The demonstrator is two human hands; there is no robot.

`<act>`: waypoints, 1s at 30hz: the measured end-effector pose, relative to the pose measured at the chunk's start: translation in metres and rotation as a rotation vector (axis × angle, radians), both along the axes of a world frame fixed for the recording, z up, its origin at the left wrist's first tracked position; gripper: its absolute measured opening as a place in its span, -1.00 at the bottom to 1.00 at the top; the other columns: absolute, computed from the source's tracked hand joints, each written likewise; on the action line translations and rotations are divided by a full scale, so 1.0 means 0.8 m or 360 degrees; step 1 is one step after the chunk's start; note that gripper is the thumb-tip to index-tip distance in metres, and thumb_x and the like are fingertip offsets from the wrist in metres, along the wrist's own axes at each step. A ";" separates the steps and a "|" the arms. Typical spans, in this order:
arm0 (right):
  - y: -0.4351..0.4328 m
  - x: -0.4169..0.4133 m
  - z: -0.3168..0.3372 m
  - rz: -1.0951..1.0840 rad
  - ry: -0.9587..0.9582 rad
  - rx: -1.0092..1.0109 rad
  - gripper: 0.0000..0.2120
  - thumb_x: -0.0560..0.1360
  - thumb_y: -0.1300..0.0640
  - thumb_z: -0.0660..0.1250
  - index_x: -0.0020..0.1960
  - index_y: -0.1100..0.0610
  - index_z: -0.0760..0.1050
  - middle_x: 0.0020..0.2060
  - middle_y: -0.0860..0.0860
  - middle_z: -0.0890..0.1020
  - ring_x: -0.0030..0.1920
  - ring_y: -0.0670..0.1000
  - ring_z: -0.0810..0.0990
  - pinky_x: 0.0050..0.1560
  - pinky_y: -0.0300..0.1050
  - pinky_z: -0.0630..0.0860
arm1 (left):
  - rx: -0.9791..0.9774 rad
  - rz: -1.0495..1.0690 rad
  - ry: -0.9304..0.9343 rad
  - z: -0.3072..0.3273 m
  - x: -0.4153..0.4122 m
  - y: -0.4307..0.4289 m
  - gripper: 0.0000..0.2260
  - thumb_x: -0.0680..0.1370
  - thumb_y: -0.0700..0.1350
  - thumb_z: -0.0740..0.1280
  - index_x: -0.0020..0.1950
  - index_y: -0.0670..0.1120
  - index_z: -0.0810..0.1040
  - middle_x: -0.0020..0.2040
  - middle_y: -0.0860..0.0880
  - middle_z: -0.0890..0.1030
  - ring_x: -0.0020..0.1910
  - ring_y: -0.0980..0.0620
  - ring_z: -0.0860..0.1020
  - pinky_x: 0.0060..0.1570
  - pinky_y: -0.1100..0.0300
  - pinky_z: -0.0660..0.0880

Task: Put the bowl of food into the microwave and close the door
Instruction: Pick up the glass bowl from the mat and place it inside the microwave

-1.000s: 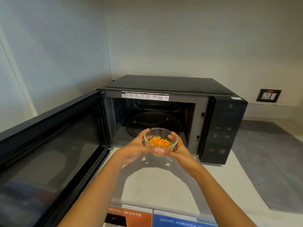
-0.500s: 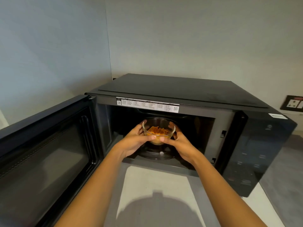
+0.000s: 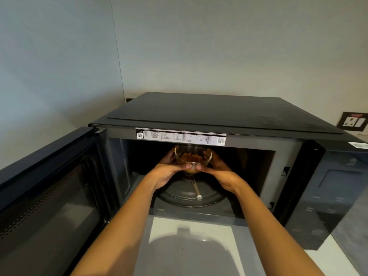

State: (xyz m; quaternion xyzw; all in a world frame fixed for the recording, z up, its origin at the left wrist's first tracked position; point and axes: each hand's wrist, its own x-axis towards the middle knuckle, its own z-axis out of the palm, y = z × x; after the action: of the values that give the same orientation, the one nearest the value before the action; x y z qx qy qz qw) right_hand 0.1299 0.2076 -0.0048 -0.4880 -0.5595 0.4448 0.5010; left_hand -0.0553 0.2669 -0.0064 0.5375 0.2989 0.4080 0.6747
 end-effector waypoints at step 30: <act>0.031 0.004 -0.025 -0.0051 -0.0081 -0.0078 -0.36 0.39 0.28 0.45 0.37 0.01 0.28 0.13 -0.18 0.50 0.10 -0.26 0.48 -0.06 -0.47 0.49 | -0.0071 -0.0069 0.0083 -0.024 0.004 0.034 -0.21 0.41 -0.55 0.32 0.51 -0.05 0.15 0.44 -0.18 0.36 0.42 -0.14 0.35 0.33 0.07 0.34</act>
State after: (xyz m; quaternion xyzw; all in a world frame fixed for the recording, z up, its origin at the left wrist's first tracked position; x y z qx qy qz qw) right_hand 0.1328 0.2324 -0.0250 -0.5201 -0.5531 0.4379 0.4815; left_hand -0.0524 0.2942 -0.0255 0.5391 0.3138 0.3724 0.6872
